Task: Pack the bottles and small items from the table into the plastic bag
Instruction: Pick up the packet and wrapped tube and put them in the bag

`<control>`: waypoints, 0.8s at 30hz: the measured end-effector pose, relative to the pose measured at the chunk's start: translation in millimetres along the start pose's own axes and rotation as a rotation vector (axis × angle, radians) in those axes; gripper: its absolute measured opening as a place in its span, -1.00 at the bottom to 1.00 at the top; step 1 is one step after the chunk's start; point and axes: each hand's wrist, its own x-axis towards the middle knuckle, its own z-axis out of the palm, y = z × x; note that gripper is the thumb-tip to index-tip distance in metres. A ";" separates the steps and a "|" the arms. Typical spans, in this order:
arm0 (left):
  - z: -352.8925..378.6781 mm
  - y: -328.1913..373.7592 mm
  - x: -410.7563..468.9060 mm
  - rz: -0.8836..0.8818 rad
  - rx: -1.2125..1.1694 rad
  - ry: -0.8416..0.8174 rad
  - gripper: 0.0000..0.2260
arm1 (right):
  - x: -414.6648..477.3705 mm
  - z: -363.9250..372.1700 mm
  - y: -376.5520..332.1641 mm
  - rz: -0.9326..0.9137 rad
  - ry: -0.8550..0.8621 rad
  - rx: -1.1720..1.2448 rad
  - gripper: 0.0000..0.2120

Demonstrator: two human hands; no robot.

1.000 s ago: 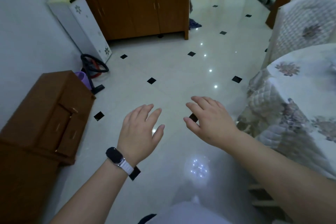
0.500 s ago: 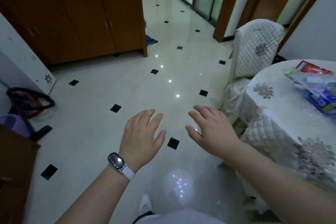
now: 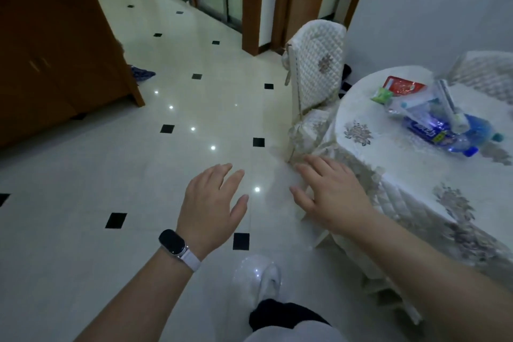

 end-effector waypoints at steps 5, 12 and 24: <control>36.3 -19.0 79.3 0.083 -0.008 -0.036 -0.59 | 46.0 40.6 40.3 0.123 -0.028 0.019 -0.54; 74.6 -41.5 211.9 0.162 0.055 -0.126 -0.58 | 142.6 70.5 103.7 0.232 -0.022 0.111 -0.51; 141.0 -15.2 397.6 0.444 -0.031 -0.108 -0.60 | 242.5 64.9 209.3 0.399 -0.007 0.030 -0.50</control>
